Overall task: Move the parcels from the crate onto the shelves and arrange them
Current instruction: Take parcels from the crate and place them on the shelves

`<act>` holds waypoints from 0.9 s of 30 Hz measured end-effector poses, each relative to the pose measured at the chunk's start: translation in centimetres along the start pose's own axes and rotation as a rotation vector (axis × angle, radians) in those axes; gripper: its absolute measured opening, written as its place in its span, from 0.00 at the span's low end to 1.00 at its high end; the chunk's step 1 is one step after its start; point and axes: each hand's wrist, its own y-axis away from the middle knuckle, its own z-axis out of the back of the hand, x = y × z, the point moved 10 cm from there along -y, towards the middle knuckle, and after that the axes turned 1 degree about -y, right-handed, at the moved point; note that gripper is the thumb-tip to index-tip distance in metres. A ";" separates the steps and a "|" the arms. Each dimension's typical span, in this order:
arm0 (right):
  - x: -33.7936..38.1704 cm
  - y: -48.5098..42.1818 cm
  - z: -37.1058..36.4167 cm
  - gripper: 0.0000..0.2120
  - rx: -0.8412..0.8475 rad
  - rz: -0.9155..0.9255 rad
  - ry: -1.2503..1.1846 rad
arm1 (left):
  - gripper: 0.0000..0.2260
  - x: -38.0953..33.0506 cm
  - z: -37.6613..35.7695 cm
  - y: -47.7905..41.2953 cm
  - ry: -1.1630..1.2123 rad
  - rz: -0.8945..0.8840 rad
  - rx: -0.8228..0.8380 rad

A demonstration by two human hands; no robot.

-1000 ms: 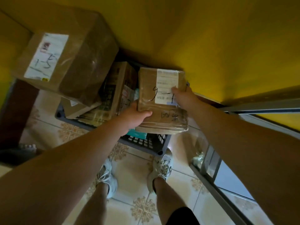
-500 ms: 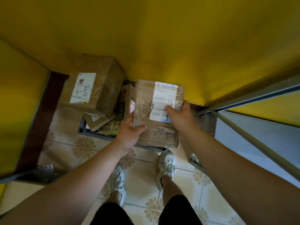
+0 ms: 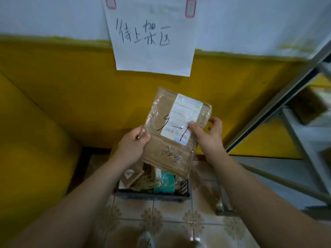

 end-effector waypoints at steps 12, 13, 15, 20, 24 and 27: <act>9.3 4.7 7.0 0.19 0.145 0.082 -0.405 | 0.26 -11.9 4.3 10.8 0.060 -0.184 -0.447; 9.6 5.1 7.6 0.19 0.136 0.076 -0.442 | 0.29 -11.7 4.5 11.8 0.207 -0.147 -0.522; 10.1 6.0 8.5 0.20 0.120 0.062 -0.523 | 0.27 -11.6 3.7 13.6 0.531 -0.099 -0.561; 10.8 8.7 10.1 0.17 0.121 0.041 -0.553 | 0.37 -12.9 -1.4 16.2 0.486 -0.146 -0.340; 13.7 10.0 11.7 0.18 0.111 0.205 -0.106 | 0.36 -14.1 1.0 18.2 0.480 -0.252 -0.401; 16.7 11.7 11.1 0.29 0.189 0.316 -0.040 | 0.35 -15.5 4.1 19.7 0.433 -0.302 -0.432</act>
